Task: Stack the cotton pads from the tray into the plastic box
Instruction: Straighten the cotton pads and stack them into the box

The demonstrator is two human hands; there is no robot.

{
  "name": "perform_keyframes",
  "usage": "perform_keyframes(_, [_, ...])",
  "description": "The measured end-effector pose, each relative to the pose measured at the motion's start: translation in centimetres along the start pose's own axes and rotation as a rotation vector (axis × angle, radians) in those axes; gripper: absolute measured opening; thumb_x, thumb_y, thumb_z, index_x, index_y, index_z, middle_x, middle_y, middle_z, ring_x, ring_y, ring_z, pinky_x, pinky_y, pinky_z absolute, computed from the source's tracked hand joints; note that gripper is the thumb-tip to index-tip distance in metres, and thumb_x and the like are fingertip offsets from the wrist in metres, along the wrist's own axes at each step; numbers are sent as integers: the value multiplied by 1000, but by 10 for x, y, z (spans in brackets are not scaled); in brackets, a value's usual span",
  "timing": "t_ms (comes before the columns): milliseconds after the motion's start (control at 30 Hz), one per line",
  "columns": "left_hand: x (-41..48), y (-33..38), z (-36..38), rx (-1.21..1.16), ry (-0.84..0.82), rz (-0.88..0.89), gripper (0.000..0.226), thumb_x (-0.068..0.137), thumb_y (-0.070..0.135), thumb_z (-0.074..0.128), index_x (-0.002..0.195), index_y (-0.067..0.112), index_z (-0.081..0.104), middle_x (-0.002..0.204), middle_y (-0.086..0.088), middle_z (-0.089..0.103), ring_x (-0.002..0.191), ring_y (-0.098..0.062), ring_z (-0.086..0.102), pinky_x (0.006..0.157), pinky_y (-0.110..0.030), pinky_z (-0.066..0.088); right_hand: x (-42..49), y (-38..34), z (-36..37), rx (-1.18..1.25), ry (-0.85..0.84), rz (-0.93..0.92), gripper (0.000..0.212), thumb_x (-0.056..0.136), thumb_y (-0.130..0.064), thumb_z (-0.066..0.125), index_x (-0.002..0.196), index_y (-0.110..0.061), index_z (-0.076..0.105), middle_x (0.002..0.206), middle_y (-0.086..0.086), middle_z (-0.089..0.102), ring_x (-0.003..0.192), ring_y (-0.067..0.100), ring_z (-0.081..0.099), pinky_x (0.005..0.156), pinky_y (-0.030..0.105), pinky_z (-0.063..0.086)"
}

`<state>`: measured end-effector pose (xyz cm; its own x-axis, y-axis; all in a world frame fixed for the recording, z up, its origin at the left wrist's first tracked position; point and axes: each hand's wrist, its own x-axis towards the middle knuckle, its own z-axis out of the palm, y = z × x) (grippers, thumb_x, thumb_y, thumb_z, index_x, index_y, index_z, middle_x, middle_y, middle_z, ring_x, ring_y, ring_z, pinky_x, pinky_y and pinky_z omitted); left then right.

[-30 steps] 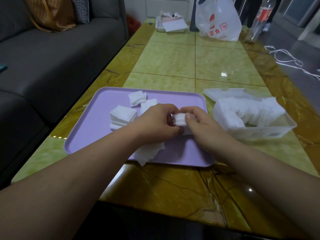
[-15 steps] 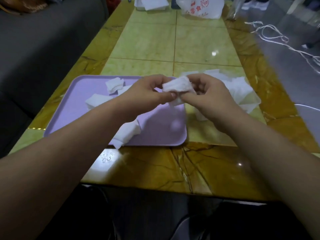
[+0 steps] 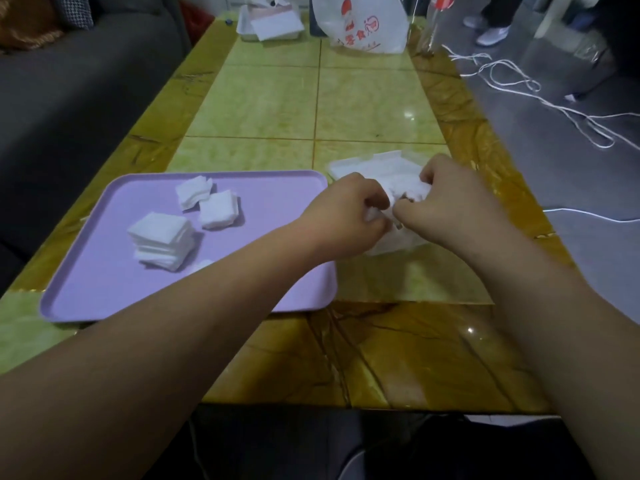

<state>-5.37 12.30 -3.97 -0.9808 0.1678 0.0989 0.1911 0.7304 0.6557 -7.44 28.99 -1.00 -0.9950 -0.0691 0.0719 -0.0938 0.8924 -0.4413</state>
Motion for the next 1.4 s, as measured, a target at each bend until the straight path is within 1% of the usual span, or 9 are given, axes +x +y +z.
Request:
perform_keyframes(167, [-3,-11,-8,36,6,44,25,87,35,75,109,23,73,111,5,60,77,-3,54,81,-26,48,5,0,1,19,-42,-34,45,83,-33,72,122,-17,57,106,2,57,90,23,54,68,33,43])
perform_keyframes(300, [-5,-18,-7,29,37,39,24,88,37,75,108,24,72,109,7,60,75,1,53,78,-24,45,3,-2,12,102,-63,-101,31,84,-28,74,110,-19,59,105,1,59,92,22,56,64,31,37])
perform_keyframes(500, [-7,-19,-7,-12,34,22,23,87,38,76,108,26,73,108,11,59,77,6,53,76,-20,42,9,-2,15,-59,-42,-19,26,76,-28,81,89,-26,58,104,2,64,95,26,61,79,40,55])
perform_keyframes(700, [-8,-17,-7,-30,55,-3,22,85,42,78,101,28,70,106,12,61,78,1,58,71,-19,43,4,-9,5,-63,-166,-51,40,84,-40,69,72,-2,69,73,17,69,74,34,67,60,39,51])
perform_keyframes(867, [-11,-16,-4,-19,129,-25,22,82,45,81,85,26,70,98,8,59,78,-4,64,68,-20,49,2,-17,13,-55,-123,-34,29,84,-32,70,69,-7,71,71,8,70,71,24,66,62,33,52])
perform_keyframes(1033, [-15,-14,-7,3,70,7,18,90,37,75,97,20,76,103,6,58,78,-7,67,78,-30,54,2,-26,17,-148,-145,6,34,92,-33,59,69,-9,60,69,6,61,65,25,59,55,30,40])
perform_keyframes(1133, [-26,-20,-19,27,70,45,17,93,26,71,107,18,76,108,4,62,85,-11,69,86,-33,54,-6,-44,12,-361,38,-85,33,96,-40,51,81,-12,59,96,5,59,83,25,56,69,33,42])
perform_keyframes(1233, [-46,-37,-47,124,194,55,15,90,18,71,104,17,76,101,4,62,80,-14,62,84,-33,52,-20,-72,20,-158,179,-249,35,97,-44,51,95,-16,71,107,9,56,103,32,58,83,42,51])
perform_keyframes(1400, [-91,-77,-100,495,100,-235,23,87,43,67,105,29,71,91,9,58,94,-22,64,78,-33,50,-54,-106,77,134,-200,-390,26,93,-41,61,79,-21,70,88,0,67,87,22,64,79,36,54])
